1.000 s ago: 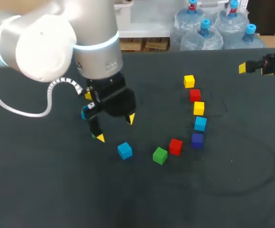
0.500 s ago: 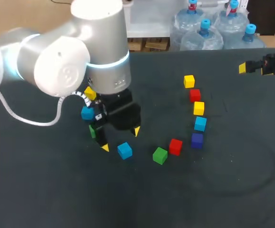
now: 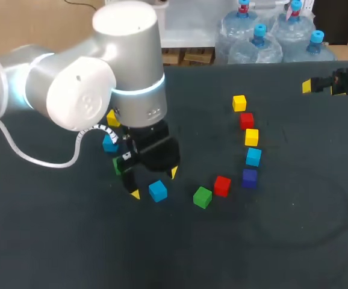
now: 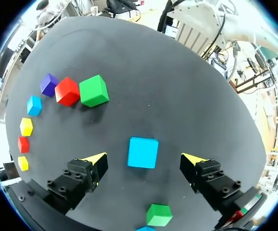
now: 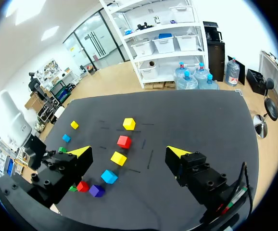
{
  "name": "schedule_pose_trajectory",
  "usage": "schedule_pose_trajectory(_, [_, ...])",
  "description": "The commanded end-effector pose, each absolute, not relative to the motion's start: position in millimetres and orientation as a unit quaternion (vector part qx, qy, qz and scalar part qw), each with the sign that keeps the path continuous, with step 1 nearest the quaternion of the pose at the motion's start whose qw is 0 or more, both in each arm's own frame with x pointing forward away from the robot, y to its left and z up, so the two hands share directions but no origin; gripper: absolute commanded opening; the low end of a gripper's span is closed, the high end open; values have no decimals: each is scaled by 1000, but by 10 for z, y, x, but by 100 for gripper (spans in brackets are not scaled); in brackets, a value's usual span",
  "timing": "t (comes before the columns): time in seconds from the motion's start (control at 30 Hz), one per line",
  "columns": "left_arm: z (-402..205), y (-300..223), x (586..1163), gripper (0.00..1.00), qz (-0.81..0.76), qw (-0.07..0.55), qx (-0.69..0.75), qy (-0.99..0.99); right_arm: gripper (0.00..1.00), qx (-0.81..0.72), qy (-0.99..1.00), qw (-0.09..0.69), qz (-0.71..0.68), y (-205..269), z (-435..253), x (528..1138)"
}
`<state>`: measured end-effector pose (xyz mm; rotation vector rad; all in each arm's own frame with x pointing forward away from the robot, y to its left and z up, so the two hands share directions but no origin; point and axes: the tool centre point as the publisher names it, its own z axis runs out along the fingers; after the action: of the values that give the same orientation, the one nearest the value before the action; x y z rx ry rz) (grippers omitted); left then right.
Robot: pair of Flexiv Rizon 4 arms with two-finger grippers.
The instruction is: Place the blue cubes, place green cubes on the blue cubes, place the yellow cubes on the green cubes, then place the red cubes on the yellow cubes, and place purple cube on the red cubes.
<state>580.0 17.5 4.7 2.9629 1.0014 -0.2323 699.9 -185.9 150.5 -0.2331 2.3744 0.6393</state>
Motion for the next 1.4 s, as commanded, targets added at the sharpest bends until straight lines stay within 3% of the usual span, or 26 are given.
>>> schedule_pose_trajectory(0.03, [20, 173, 5791, 97, -73, 1, 944, 322, 100, -88, 908, 330, 243, -1853, 1506, 6999])
schedule_pose_trajectory(0.13, [-1, 164, 5799, 64, -74, -3, 942, 327, 100, -88, 908, 330, 243, -1853, 1506, 6999])
schedule_pose_trajectory(0.43, [-23, 137, 5814, 61, -78, -11, 940, 332, 100, -88, 908, 330, 243, -1853, 1506, 6999])
schedule_pose_trajectory(0.67, [-13, 108, 5797, 43, -77, -12, 941, 328, 100, -88, 908, 330, 243, -1853, 1506, 6999])
schedule_pose_trajectory(0.73, [-9, 105, 5796, 32, -77, -12, 942, 328, 100, -88, 908, 330, 243, -1853, 1506, 6999])
schedule_pose_trajectory(0.77, [-6, 104, 5795, 11, -77, -12, 942, 328, 100, -88, 908, 330, 243, -1853, 1506, 6999])
schedule_pose_trajectory(0.8, [-3, 104, 5795, 0, -77, -12, 941, 328, 100, -88, 908, 330, 243, -1853, 1506, 6999])
schedule_pose_trajectory(1.4, [423, 34, 6166, 0, -45, 0, 902, 429, 100, -88, 908, 330, 243, -1853, 1506, 6999])
